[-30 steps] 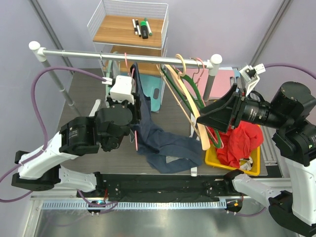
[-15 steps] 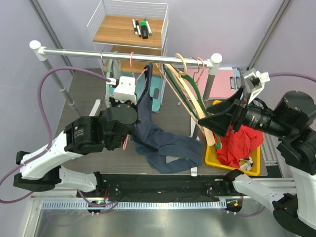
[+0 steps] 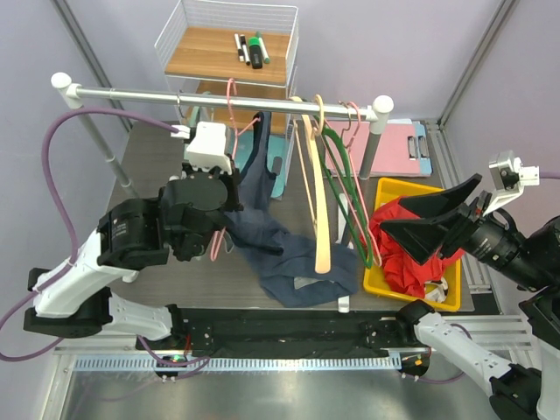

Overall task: Remove the tank top from the hanger
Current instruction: Pick up the hanger.

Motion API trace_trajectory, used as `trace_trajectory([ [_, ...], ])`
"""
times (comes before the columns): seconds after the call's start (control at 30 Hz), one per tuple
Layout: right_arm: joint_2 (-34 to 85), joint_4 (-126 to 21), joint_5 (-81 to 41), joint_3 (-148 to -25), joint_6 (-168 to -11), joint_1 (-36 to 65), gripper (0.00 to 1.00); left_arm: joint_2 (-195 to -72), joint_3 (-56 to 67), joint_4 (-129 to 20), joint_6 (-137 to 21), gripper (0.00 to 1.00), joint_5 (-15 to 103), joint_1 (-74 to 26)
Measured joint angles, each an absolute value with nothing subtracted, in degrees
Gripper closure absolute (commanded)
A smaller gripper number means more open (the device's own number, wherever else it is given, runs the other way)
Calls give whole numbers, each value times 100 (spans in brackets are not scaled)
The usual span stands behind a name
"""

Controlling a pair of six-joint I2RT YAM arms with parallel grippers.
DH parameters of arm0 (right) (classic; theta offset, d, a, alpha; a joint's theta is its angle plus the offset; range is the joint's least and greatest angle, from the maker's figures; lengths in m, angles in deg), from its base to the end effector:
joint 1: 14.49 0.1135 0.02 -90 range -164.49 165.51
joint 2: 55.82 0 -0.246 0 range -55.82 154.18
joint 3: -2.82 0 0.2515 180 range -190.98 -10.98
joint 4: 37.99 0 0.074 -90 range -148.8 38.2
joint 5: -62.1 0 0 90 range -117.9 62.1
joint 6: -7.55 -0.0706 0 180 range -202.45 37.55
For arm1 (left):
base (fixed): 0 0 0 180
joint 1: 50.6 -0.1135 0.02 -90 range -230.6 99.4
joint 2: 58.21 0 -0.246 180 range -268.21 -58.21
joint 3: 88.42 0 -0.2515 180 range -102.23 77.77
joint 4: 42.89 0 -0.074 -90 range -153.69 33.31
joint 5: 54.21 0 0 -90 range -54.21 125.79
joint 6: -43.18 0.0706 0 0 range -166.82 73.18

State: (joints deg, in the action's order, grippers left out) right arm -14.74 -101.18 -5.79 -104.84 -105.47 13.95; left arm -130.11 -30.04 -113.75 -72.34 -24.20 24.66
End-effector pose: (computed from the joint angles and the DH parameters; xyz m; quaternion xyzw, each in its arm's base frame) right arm 0.0521 0.0585 0.5142 -0.1712 0.6658 0.4285 0.5863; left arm 0.1121 -0.1857 0.4998 0.0440 0.7670 -0.1144 0.6299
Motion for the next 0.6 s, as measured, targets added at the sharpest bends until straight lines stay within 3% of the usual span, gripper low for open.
trace_trajectory([
  [0.6, -1924, -10164, -1108, -9569, -10604, 1395, 9, -11680, -2826, -11432, -7308, 100, -1126, 2466],
])
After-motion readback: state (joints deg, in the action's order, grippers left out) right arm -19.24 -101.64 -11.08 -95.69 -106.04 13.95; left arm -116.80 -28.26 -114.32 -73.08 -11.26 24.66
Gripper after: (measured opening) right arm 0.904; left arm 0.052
